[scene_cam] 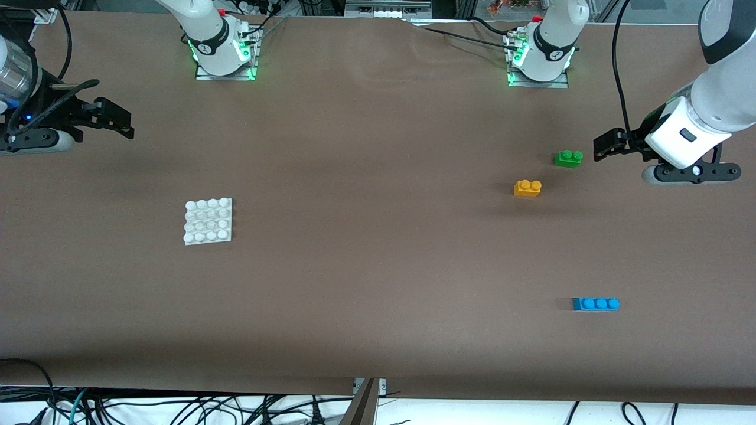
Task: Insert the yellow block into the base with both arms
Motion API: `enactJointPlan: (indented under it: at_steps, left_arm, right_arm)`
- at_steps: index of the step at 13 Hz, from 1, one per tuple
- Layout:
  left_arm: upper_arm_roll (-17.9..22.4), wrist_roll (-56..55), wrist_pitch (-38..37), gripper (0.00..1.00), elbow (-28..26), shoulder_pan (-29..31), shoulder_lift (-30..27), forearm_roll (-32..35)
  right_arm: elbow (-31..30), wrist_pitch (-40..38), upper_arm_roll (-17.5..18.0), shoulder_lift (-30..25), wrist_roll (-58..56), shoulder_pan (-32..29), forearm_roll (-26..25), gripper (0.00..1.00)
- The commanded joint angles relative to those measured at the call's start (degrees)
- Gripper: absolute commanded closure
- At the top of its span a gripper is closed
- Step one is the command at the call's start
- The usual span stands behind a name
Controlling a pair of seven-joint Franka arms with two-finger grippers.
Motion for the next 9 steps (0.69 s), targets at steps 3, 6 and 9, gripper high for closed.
enactJointPlan:
  at_steps: [3,6,9]
  left_arm:
    - [0.0,0.5,-0.5,0.0,1.4,0.3,0.4,-1.8]
    - [0.1,0.5,-0.5,0.0,1.3,0.4,0.4,-1.9]
    - [0.1,0.5,-0.5,0.0,1.3,0.4,0.4,-2.0]
  right_arm:
    - [-12.3,11.8,0.2,-0.7,0.3,-0.8,-0.4,0.0]
    - [-23.7,28.6,-1.2,2.2,0.3,-0.9,-0.4,0.0]
    - [-26.7,37.5,-1.7,8.4,-0.1,-1.0,-0.1,0.0]
